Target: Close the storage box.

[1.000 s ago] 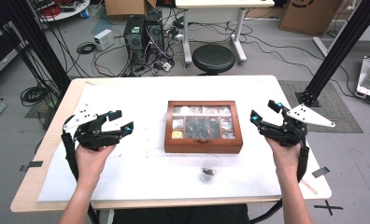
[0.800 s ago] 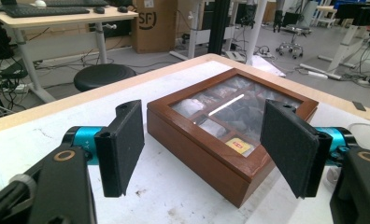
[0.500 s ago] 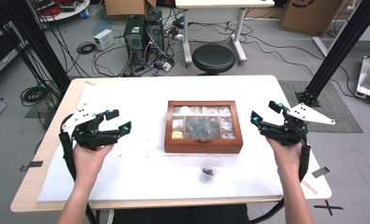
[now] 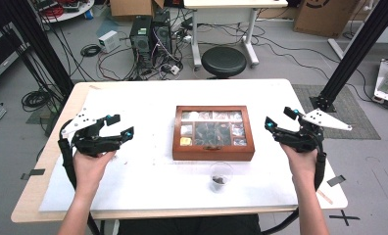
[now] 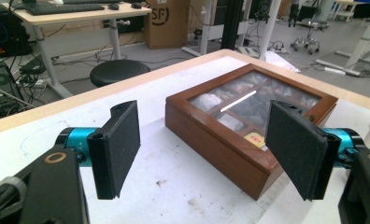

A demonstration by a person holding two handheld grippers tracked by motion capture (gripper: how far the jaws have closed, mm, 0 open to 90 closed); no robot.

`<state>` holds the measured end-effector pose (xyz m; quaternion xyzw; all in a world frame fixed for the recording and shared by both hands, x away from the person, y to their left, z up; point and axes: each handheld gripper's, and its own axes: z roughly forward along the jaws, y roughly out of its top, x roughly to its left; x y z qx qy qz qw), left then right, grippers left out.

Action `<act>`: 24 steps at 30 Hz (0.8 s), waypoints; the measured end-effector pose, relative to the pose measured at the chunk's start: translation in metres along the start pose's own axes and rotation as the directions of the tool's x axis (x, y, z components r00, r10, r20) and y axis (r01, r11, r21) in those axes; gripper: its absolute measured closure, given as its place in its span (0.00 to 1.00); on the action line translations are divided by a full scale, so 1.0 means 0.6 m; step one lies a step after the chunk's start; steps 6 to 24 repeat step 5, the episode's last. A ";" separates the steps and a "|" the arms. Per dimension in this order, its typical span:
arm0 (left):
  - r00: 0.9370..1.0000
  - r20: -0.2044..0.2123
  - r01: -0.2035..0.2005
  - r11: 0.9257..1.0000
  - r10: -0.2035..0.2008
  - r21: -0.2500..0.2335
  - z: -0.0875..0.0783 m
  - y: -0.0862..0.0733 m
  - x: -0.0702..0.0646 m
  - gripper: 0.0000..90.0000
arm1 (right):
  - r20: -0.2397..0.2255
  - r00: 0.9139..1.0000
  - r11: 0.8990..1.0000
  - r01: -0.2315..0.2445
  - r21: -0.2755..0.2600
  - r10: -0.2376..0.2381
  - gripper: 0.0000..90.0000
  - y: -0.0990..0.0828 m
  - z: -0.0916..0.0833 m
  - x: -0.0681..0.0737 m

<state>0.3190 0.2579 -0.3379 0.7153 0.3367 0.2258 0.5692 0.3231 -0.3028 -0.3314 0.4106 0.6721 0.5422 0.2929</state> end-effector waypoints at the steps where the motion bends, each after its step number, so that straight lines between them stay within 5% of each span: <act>1: 1.000 -0.004 0.003 1.000 -0.003 0.001 -0.001 0.000 0.002 0.29 | 0.000 1.000 1.000 -0.002 -0.001 0.002 0.23 -0.001 0.001 -0.001; 24: 1.000 -0.017 0.005 1.000 -0.005 0.003 -0.002 -0.002 0.005 0.29 | 0.003 1.000 1.000 -0.011 0.001 0.011 0.23 -0.001 0.002 -0.003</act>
